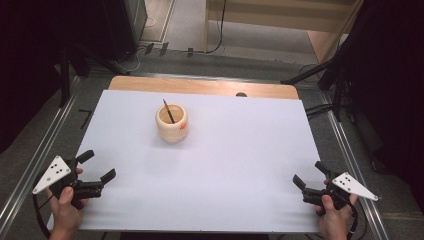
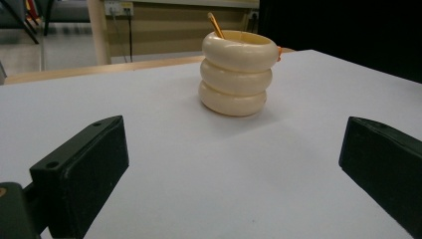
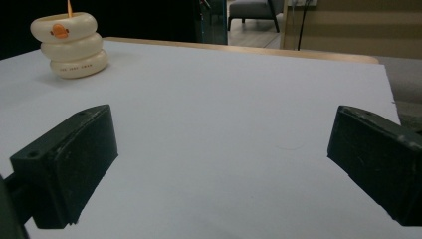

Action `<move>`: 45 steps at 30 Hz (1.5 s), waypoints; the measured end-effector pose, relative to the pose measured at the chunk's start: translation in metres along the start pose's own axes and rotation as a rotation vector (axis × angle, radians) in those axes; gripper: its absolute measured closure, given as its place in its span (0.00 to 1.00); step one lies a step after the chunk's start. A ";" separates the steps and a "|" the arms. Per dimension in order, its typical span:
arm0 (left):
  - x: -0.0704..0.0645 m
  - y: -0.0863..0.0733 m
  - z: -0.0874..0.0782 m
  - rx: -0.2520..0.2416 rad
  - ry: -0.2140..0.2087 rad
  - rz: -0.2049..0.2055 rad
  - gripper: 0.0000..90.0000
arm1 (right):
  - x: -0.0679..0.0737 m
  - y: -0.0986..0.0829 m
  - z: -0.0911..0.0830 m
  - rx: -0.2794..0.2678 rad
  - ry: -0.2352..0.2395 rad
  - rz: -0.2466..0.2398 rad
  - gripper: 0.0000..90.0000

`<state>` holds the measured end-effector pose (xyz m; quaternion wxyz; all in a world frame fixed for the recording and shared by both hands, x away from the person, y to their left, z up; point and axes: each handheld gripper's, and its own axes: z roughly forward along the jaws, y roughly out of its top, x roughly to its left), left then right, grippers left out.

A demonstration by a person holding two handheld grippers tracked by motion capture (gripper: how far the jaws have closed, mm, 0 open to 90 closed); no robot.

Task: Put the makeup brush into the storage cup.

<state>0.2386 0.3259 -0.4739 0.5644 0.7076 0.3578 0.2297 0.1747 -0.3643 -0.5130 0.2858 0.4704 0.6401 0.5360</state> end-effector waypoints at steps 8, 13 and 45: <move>0.000 0.000 -0.001 -0.004 0.004 -0.002 0.00 | -0.006 -0.002 -0.013 -0.012 -0.010 0.013 0.00; 0.001 -0.001 -0.002 0.002 0.005 0.001 0.00 | -0.010 -0.004 -0.019 -0.015 -0.018 0.016 0.00; 0.001 -0.001 -0.007 0.006 0.021 0.006 0.00 | -0.016 -0.006 -0.020 -0.018 0.006 0.031 0.00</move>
